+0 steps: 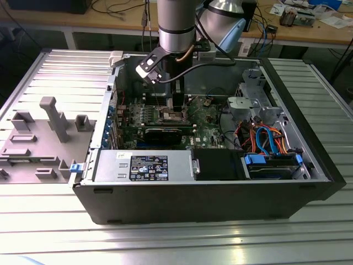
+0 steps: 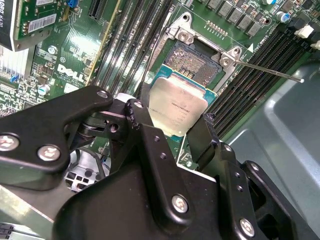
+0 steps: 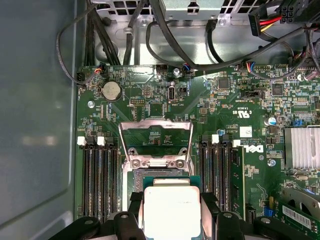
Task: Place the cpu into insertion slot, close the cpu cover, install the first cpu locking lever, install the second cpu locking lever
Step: 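Place the cpu into insertion slot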
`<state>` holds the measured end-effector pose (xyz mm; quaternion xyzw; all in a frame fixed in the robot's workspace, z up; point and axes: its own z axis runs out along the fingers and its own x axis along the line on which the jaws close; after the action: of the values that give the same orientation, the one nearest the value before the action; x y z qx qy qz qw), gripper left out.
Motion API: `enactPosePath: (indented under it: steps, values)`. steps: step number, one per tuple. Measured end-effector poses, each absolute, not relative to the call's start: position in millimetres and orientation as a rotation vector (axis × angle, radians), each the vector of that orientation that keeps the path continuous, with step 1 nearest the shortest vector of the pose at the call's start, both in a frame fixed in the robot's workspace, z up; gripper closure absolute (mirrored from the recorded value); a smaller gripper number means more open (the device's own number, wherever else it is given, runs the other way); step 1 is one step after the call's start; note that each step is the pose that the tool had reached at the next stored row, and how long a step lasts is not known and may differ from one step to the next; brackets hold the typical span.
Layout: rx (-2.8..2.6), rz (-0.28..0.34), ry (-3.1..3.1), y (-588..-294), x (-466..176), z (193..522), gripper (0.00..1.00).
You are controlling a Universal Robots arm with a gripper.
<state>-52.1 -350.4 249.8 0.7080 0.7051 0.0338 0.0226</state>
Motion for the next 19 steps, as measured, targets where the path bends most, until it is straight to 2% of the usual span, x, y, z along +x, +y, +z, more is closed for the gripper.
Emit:
enactPosePath:
  steps: [7, 19]
  values:
    - [2.193, 0.105, 2.184, -347.4, -52.2, 247.8, 0.46]
    - [2.172, 0.105, 2.205, -344.1, -56.3, 218.7, 0.46]
